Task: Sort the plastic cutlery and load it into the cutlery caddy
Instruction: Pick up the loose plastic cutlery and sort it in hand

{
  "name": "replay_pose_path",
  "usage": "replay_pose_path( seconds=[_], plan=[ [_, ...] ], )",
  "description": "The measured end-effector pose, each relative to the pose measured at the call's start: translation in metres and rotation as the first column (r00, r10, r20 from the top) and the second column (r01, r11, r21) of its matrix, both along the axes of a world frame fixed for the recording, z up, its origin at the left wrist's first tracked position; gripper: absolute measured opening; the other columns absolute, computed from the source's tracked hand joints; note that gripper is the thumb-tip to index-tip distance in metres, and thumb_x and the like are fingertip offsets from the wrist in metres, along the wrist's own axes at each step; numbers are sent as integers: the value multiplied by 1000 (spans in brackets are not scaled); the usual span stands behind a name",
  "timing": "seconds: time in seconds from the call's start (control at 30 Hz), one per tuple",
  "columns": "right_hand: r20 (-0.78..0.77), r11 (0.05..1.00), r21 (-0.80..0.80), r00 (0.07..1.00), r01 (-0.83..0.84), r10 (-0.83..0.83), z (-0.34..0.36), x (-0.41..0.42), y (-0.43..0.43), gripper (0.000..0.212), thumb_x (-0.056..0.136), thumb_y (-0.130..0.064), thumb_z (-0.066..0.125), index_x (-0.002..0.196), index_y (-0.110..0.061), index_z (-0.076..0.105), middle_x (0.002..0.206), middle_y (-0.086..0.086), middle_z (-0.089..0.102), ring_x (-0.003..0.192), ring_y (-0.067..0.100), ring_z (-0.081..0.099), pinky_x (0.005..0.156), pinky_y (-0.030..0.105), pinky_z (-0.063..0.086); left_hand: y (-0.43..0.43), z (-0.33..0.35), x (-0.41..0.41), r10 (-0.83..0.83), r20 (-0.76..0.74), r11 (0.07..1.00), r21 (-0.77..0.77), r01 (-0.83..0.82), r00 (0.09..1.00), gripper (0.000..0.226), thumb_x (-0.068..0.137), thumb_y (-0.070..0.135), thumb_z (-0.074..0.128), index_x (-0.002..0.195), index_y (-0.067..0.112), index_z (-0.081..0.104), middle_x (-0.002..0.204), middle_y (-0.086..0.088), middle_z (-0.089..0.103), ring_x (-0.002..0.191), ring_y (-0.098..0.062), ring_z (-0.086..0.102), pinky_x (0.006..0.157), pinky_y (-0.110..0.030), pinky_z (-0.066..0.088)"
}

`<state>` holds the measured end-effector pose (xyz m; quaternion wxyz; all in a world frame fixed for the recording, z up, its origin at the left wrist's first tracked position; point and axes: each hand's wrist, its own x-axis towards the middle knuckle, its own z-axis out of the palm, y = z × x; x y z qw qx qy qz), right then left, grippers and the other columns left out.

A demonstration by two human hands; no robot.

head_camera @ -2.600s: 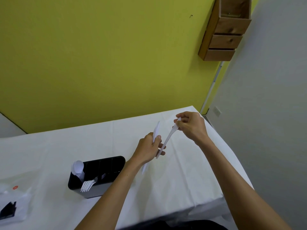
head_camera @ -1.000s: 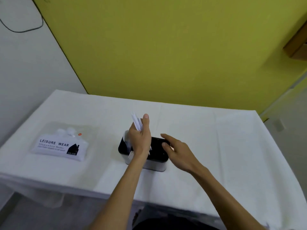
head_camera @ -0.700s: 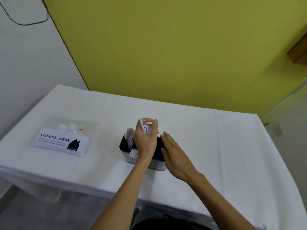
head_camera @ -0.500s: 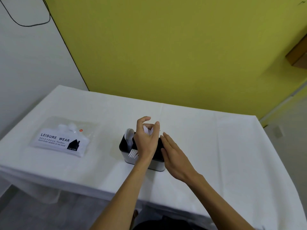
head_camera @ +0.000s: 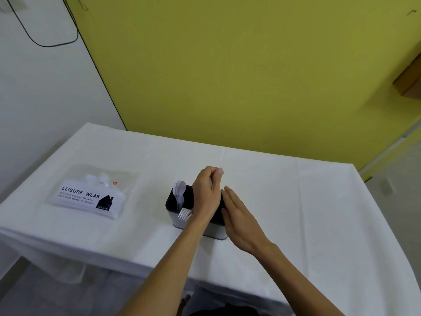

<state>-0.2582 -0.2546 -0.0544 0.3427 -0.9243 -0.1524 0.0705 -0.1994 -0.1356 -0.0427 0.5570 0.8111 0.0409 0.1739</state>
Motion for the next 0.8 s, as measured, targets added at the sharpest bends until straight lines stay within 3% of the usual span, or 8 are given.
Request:
replay_pose_path(
  seconds=[0.07,0.17,0.23,0.3,0.4,0.63,0.8],
  plan=[
    [26,999,30,999,-20,19,1,1,0,56,105,-15,32,158,-20,17,166,-6,14,152,8,13,123,32,23,0,-3,1,-63,-7,997,33,63,998,15,100,27,58,92,18,66,90,6,67,82,-3,59,75,-15,44],
    [76,994,101,997,-39,32,5,2,1,60,101,-8,35,157,-25,20,159,-13,25,145,3,28,115,24,34,1,-9,3,-130,-36,989,67,132,991,11,95,32,65,95,21,64,90,4,63,86,-7,59,77,-18,48],
    [70,997,73,997,-29,24,4,2,0,59,102,-9,35,158,-23,19,162,-10,21,148,5,23,118,25,29,3,-11,4,-131,-24,985,108,133,991,4,98,22,60,101,20,63,96,2,62,89,-3,58,79,-18,48],
    [34,1000,18,999,2,-3,1,0,-1,56,105,-15,33,159,-19,16,166,-5,12,152,8,11,123,25,16,5,-8,5,-97,14,978,186,93,995,10,102,16,52,105,17,62,102,0,61,89,2,54,78,-8,39],
    [24,1000,-16,1000,11,-11,-1,-1,-1,54,107,-19,32,159,-15,15,167,-3,7,153,9,6,118,13,3,7,1,6,-42,72,973,230,25,997,18,106,19,44,108,15,61,102,2,54,86,2,50,78,-5,36],
    [6,1000,-15,1000,9,-9,3,-1,-1,55,107,-18,31,159,-16,14,167,-4,7,153,8,6,118,13,4,5,-8,7,-89,70,970,231,70,994,17,105,18,46,107,15,62,101,3,57,81,-14,58,76,-16,42],
    [-29,1000,-18,1000,9,-9,4,0,-3,54,107,-21,31,159,-17,14,167,-6,7,152,6,5,117,12,4,9,-4,7,-42,92,982,190,24,995,12,103,20,51,102,18,62,96,8,61,85,-6,57,75,-21,45]
  ],
)
